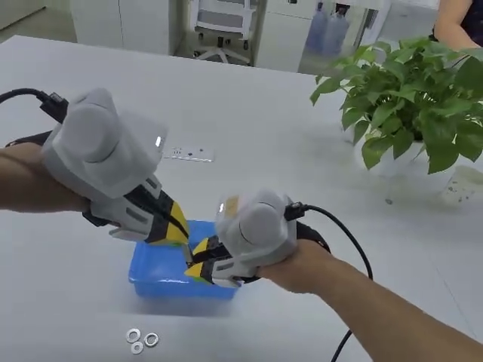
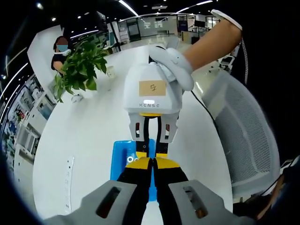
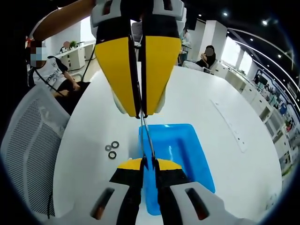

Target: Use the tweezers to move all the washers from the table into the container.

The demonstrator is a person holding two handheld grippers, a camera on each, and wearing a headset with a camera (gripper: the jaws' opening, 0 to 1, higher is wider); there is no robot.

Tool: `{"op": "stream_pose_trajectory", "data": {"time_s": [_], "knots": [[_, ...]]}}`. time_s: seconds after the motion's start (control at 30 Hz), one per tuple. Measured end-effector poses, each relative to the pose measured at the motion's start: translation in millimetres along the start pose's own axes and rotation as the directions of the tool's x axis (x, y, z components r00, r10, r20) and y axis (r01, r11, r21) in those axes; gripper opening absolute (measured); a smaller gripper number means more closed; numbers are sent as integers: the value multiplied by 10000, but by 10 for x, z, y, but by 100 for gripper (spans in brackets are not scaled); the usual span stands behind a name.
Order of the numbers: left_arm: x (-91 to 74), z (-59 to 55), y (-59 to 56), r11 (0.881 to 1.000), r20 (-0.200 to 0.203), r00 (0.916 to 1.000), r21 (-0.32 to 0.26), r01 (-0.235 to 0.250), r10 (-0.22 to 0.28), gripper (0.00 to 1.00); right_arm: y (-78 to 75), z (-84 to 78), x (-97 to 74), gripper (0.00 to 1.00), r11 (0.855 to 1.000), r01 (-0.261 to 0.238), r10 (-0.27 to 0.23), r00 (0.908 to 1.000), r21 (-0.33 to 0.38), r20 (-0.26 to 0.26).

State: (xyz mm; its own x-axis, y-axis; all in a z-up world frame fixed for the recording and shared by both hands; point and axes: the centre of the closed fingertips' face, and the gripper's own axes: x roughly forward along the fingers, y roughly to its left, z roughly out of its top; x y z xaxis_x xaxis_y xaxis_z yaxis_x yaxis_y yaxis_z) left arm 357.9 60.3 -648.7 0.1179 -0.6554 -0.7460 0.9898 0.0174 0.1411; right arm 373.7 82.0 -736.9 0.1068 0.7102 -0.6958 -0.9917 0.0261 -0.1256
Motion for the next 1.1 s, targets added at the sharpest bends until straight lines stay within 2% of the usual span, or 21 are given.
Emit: {"op": "stream_pose_trajectory", "data": {"time_s": [0.57,1.1], "knots": [[-25,-106,-319,9999,-440,9990,-112,88,-92,6,326,63,125,11,9997,-150,155,9996,-176,256],[13,-285,-525,9987,-735,9969,-452,253,-286,6,581,54,338,12,9982,-553,564,9973,-225,473]]}}
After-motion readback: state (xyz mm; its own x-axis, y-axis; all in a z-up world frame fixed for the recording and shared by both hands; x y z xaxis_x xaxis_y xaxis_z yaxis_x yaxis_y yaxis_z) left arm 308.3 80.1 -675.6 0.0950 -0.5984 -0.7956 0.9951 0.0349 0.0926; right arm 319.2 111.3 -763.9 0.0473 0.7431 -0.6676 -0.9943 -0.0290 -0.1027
